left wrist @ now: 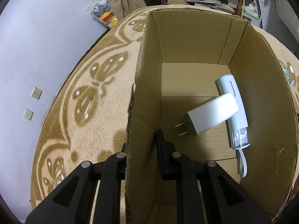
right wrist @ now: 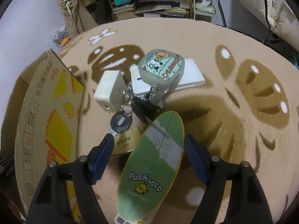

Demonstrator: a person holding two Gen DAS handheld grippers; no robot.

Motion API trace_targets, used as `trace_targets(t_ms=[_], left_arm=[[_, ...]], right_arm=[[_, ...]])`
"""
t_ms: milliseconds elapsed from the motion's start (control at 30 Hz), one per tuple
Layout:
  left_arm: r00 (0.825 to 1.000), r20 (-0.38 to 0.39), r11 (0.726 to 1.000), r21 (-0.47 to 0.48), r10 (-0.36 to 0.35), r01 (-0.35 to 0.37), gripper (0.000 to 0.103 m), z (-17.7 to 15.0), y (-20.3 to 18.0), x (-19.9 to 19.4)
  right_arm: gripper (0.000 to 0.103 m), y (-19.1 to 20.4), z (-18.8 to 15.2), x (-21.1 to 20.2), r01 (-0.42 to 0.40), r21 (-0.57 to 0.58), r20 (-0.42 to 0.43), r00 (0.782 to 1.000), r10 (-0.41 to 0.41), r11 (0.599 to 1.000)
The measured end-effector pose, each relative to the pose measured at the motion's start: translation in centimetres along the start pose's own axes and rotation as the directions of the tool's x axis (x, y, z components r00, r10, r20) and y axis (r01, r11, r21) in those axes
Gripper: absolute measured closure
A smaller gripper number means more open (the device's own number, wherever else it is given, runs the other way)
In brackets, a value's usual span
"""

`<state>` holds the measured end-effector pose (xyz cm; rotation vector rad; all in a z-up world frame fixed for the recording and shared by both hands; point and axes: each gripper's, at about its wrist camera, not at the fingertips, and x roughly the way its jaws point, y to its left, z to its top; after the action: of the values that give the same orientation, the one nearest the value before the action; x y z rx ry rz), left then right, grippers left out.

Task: Organize rigid objects
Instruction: 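Return the right tool to the pile and grasp the green Pochacco oval case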

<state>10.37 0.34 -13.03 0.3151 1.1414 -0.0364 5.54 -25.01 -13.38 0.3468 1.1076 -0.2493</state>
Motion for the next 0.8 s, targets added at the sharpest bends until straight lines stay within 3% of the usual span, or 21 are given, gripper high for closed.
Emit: trace_targets(t_ms=[200,300,433,800], left_arm=[[1.0,0.0,1.0,0.002,0.001,-0.001,0.088,0.0,0.0,0.0],[1.0,0.0,1.0,0.002,0.001,-0.001,0.088,0.0,0.0,0.0],[1.0,0.0,1.0,0.002,0.002,-0.002,0.087,0.0,0.0,0.0],[1.0,-0.002,1.0,0.004,0.005,-0.005,0.087,0.0,0.2,0.0]], right_arm=[[0.024,0.2,-0.1,0.7,0.015,-0.016,-0.032,0.999,-0.016,1.0],[0.044,0.2,-0.2,0.6,0.059,-0.031,-0.026,0.998,-0.06,0.998],[0.06,-0.1,0.0,0.1,0.078,-0.026,-0.016,0.997,-0.078,0.997],[0.062,-1.1,0.3,-0.9,-0.064,0.072,-0.012,0.998,0.065,0.995]])
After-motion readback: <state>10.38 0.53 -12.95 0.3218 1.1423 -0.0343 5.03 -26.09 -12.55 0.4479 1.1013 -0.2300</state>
